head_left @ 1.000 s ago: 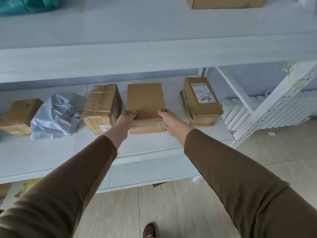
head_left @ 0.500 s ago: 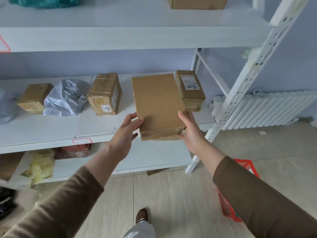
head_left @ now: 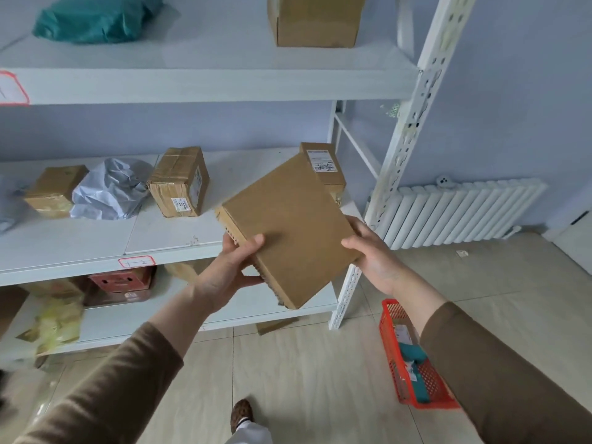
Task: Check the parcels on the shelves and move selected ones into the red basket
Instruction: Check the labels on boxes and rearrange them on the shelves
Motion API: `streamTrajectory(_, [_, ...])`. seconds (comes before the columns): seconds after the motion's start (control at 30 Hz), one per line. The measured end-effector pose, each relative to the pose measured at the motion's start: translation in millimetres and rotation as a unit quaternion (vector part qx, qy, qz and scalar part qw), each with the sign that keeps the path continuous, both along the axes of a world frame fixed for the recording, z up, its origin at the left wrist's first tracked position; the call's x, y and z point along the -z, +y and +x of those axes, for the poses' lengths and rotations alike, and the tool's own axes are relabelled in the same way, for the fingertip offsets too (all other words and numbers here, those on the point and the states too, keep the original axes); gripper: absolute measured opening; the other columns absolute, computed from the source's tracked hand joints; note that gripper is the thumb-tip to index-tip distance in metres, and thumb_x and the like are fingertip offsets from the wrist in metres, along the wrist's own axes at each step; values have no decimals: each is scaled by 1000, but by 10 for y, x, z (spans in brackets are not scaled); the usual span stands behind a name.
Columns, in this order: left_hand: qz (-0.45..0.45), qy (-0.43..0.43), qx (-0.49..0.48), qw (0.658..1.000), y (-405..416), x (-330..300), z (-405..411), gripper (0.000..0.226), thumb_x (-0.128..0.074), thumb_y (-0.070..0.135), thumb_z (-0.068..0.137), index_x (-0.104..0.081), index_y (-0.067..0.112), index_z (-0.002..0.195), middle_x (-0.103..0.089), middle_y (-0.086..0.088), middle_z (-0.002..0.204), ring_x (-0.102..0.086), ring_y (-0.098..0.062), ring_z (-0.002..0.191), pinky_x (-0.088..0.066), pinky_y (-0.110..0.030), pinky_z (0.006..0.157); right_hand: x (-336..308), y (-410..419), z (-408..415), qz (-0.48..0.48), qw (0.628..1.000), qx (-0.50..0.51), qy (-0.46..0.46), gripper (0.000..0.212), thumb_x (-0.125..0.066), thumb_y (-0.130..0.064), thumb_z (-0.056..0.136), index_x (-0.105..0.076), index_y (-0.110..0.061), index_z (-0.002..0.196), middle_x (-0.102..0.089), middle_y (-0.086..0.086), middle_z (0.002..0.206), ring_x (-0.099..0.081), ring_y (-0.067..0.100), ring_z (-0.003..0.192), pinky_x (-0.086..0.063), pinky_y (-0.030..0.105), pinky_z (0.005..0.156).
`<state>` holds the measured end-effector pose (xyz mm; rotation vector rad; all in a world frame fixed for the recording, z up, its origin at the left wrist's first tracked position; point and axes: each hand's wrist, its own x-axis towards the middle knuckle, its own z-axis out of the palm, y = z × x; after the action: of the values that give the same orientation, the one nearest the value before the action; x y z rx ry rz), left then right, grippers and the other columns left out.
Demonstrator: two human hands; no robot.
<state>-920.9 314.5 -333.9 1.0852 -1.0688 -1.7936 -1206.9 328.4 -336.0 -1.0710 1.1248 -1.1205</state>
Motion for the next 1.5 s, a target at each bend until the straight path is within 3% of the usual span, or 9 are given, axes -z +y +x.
streamTrajectory(0.13, [-215,-183,3,959,35,-38,-123,131,-94,42,64,-6,41,161,-44,5,151,-47,-17,140,-49,-37,108,180,90,-99,94,995,21,-34,33,-47,-36,92,-69,-23,113,-71,-4,102,-55,22,109,-44,47,99])
streamTrajectory(0.3, [-490,-524,50,695,182,-202,-319,142,-88,58,65,12,41,164,-31,6,152,-34,-19,138,-56,-41,89,428,179,-242,200,967,6,-157,54,-26,-43,106,-60,-21,142,-66,9,139,-61,34,130,-34,69,114])
streamTrajectory(0.57, [-649,-477,74,588,120,134,-226,112,-88,35,73,-20,18,161,-36,-19,161,-29,-41,154,-56,-49,105,292,220,-208,226,953,26,-198,66,-53,-72,90,-72,-21,128,-72,10,131,-67,31,120,-48,52,109])
streamTrajectory(0.7, [-651,-401,61,642,137,428,-68,126,-87,13,76,1,21,167,9,-13,176,0,-41,162,-22,-32,128,59,197,-111,172,969,67,-165,65,-55,-74,80,-82,-24,111,-75,9,125,-69,26,119,-47,47,111])
streamTrajectory(0.83, [-480,-310,134,809,272,474,-24,150,-87,61,71,33,39,158,35,3,170,17,-24,162,-11,-28,131,-127,189,85,95,989,66,-90,60,-52,-69,80,-79,-29,116,-78,2,120,-74,16,110,-54,35,91])
streamTrajectory(1.0, [-147,25,37,988,288,374,-184,97,-43,89,83,-1,55,163,-27,21,170,-36,-6,154,-29,-34,125,-141,136,335,-43,992,114,33,107,-70,-82,67,-37,-34,158,-51,-13,153,-53,3,137,-50,21,102])
streamTrajectory(1.17, [51,133,-117,983,49,482,-205,62,-44,54,105,-50,17,155,-61,-11,150,-59,-25,139,-40,-42,122,-139,207,705,-193,955,129,187,96,-69,-65,83,-26,-29,161,-27,-11,161,-26,-10,146,-28,2,108])
streamTrajectory(1.4, [120,193,-148,962,-75,655,-118,45,-45,31,112,-56,7,149,-58,-22,150,-53,-36,143,-47,-49,114,-146,354,1024,-213,956,87,181,101,-72,-43,93,0,-43,163,-11,-16,172,-11,3,158,-23,40,128])
streamTrajectory(1.5, [123,191,-153,962,-106,747,-89,46,-43,30,113,-55,6,150,-56,-22,152,-51,-36,145,-49,-46,112,-116,360,968,-208,960,76,174,95,-73,-37,95,-7,-42,164,-17,-15,170,-16,2,157,-25,29,126])
